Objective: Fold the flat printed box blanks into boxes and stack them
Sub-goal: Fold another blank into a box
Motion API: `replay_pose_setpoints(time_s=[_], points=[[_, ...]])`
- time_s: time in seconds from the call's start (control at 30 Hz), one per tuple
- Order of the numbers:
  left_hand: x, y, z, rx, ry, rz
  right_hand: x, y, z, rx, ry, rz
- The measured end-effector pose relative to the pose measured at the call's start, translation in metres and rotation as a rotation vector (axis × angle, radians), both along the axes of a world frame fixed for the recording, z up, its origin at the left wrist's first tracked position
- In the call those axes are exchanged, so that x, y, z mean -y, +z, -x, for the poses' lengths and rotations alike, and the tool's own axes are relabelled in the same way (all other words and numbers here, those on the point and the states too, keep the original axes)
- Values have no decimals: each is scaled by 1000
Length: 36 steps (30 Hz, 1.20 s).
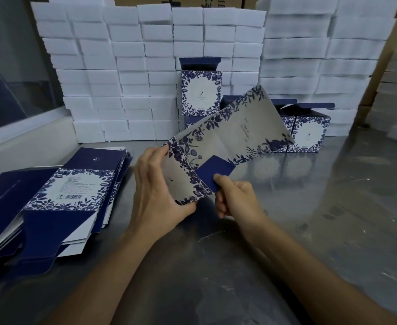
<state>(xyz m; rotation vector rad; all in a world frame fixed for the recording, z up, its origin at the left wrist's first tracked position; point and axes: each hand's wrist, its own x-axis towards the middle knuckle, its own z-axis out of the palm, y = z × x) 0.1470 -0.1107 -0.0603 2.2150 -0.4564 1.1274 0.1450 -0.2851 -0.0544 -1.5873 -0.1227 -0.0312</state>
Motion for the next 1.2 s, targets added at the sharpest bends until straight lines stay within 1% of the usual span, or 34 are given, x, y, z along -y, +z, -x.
replay_pose_setpoints(time_s=[0.23,0.4,0.57,0.77,0.97,1.1,1.2], points=[[2,1,2,-7,-24,-24,1,-1,-4,-35,-73,-135],[2,2,3,-10,-35,-42,2,-1,-4,-48,-108,-145],[1,2,5,-36,-105,-5,13,3,-8,-41,-259,-224],[2,2,6,-35,-118,-9,22,4,-11,3,-300,-107],[4,2,7,-23,-103,-35,19,-4,-10,116,-306,-82],[2,3,7,-81,-127,26,16,-4,-10,194,-260,32],[4,4,8,-101,-169,103,12,-4,-10,166,-255,30]])
